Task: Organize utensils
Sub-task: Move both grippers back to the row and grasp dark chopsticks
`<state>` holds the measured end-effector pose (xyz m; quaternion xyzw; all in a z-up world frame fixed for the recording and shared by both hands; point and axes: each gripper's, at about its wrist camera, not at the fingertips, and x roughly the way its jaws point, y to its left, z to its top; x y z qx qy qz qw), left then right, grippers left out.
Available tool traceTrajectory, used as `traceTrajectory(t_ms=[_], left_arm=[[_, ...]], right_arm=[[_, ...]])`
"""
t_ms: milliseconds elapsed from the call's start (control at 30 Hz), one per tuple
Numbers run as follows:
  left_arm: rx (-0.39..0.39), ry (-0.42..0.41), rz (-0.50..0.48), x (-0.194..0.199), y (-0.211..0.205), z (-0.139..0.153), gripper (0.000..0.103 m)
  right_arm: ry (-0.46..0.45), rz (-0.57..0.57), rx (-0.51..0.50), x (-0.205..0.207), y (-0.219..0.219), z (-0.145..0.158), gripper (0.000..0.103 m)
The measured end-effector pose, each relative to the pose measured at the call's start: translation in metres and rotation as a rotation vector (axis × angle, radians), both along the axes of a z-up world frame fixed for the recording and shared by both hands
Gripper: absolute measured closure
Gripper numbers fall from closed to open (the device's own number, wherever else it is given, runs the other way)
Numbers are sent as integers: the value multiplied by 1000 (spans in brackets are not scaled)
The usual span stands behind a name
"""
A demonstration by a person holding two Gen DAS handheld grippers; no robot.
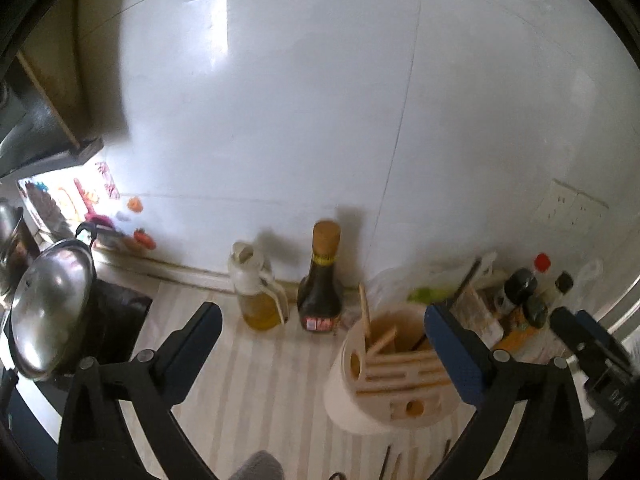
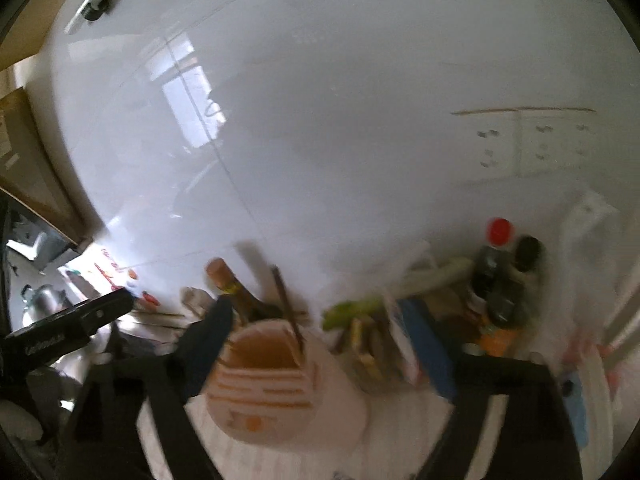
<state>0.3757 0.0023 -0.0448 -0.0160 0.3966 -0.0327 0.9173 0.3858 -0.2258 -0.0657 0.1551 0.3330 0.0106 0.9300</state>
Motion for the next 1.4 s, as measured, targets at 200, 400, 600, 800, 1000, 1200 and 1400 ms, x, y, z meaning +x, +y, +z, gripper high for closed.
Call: traceTrajectory(t_ms=[200,400,600,800,1000,1200,1400], left_arm=[[13,79,-27,-37,-6,-40,0],[83,185,-91,-68,-26,-100,0],[153,326,-133,-90,-43,-166,0],[170,454,-168,-102,-60,-215,1],[158,568,-233,-109,-80,-255,28],[162,608,-296,-112,-105,-277,48],[177,607,-308,-114,-119,-286,90]], right_arm=[[83,-91,-46,-43,-15,-26,2],[252,-140,-43,-77,-30,-85,2],[431,-139,-31,-103,-37,-146,21],[594,-121,-5,-117,-42,-204,43],[671,-116,9,-130,-44,-234,46],[710,-126,18,-136,-48,-247,48],[750,-102,17,-137,-47,-260,53]])
